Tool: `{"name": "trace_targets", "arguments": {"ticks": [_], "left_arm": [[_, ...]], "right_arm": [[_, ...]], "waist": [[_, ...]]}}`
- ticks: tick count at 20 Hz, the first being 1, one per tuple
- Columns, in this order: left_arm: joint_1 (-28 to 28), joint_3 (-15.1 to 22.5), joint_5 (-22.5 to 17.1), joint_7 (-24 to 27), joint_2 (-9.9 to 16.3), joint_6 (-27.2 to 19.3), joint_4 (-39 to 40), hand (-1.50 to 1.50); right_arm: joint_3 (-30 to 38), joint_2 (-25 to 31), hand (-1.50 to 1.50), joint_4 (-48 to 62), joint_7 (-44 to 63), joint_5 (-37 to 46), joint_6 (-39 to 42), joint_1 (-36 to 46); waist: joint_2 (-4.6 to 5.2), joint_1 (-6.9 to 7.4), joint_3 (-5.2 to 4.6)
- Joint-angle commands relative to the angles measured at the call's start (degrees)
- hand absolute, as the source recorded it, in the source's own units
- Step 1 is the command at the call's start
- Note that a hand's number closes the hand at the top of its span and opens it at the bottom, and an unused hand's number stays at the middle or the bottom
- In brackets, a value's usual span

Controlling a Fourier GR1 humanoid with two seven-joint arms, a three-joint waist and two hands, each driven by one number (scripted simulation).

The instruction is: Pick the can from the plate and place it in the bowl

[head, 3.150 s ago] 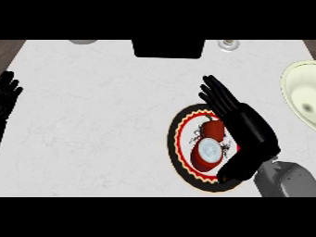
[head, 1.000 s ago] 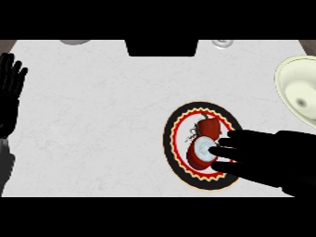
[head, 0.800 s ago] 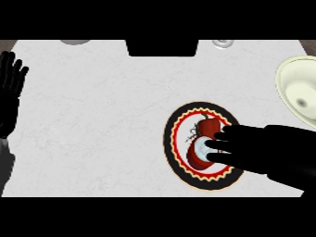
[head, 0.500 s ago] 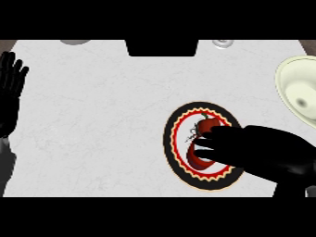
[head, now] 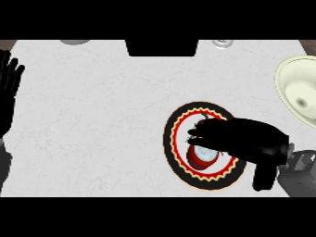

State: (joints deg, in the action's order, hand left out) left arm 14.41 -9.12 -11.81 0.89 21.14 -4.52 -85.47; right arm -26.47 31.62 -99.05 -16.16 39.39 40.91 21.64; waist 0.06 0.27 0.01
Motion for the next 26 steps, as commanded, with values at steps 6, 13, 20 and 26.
{"name": "trace_targets", "arguments": {"ticks": [6,13,20,26], "left_arm": [[-0.65,-0.15,1.5,-2.96,-1.64,-0.29,-4.38,0.0],[-0.85,-3.18,0.73,0.8,-1.05,3.63,1.19,0.0],[-1.14,-4.77,0.78,2.19,-0.75,5.74,2.43,0.0],[3.43,-3.52,3.72,-1.68,-1.81,1.87,1.53,0.0]], "right_arm": [[-1.25,-4.68,-1.5,5.77,-8.61,7.48,-3.14,-1.3],[-2.51,-6.17,-1.5,6.45,-9.92,14.12,-4.96,-4.3],[0.47,-9.27,-1.5,14.12,-12.52,17.49,-6.18,-1.07],[0.48,-12.7,-1.5,18.65,-10.82,21.26,-6.92,-0.5]], "waist": [[-0.08,-0.05,0.0],[-0.08,-0.23,-0.01],[-0.04,-0.04,-0.01],[-0.03,-0.2,-0.01]]}}
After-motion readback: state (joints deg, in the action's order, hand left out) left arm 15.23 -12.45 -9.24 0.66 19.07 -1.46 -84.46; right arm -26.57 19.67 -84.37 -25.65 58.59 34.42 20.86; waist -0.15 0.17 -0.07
